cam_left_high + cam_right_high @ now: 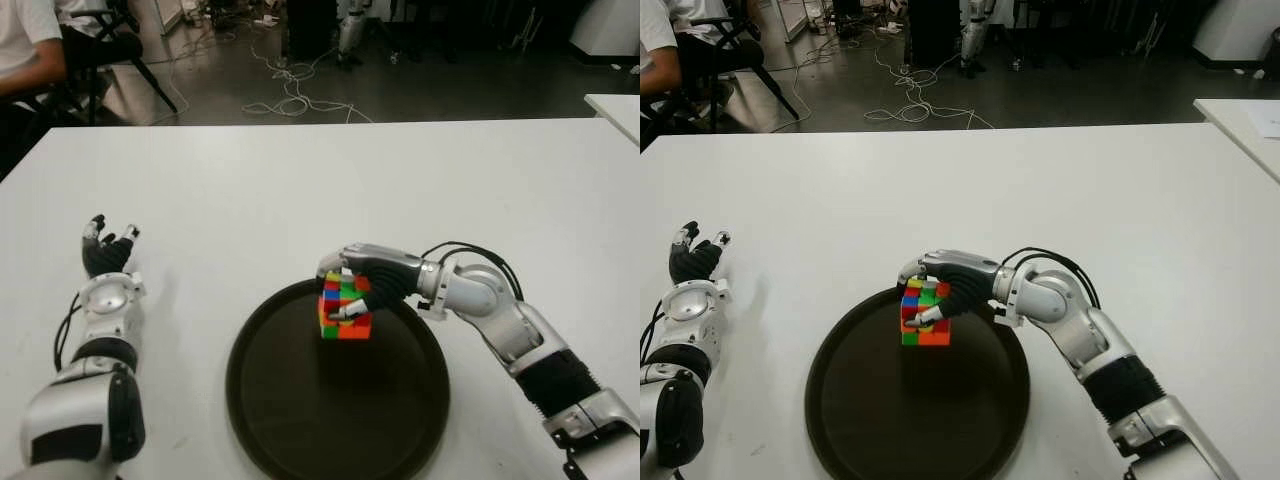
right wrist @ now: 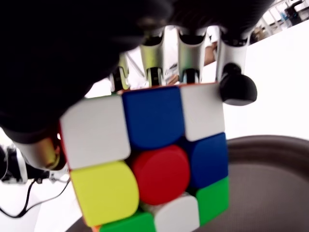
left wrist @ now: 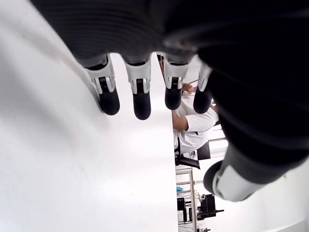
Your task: Pick up the Rubik's Cube and put it in the plate
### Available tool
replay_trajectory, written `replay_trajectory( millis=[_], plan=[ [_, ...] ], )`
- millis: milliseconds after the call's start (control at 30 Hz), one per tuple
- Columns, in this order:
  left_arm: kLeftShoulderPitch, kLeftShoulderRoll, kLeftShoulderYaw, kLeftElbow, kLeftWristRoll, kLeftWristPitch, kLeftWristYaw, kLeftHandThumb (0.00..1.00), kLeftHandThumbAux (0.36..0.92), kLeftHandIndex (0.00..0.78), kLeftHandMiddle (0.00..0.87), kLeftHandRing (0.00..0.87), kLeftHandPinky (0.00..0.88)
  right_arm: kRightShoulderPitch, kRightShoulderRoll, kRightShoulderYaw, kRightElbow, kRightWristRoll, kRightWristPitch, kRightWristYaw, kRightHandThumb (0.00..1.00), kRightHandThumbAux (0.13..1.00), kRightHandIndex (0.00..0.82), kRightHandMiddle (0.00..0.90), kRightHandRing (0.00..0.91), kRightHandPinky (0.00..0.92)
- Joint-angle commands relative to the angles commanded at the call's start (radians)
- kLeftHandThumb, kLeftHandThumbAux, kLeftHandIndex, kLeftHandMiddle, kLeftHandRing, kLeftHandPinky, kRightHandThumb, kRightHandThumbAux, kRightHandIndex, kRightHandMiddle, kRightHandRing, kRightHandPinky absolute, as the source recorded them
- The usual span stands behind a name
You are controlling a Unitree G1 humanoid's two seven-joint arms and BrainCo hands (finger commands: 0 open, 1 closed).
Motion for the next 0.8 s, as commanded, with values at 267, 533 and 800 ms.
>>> replay_trajectory(
  millis=[267,533,800],
  plan=[
    [0.0,0.002,-0.002,0.002,0.003,0.006,0.0,0.0,0.704,0.036,0.083,0.084,0.075,-0.003,-0.021,0.013,-0.013,-0.001,-0.031,0.024,0.704,0.718,0.439,0.825,0.825,0.804],
    [0.0,0.003,-0.007,0.002,0.007,0.005,0.006,0.0,0.719,0.041,0.086,0.084,0.071,0.002,-0.026,0.013,-0.006,-0.002,-0.032,0.036,0.701,0.72,0.439,0.813,0.811,0.785],
    [0.001,0.003,-0.006,0.002,0.005,0.002,0.002,0.0,0.708,0.039,0.081,0.076,0.07,-0.001,-0.022,0.014,-0.005,-0.023,-0.043,0.018,0.702,0.719,0.439,0.819,0.818,0.803]
  ],
)
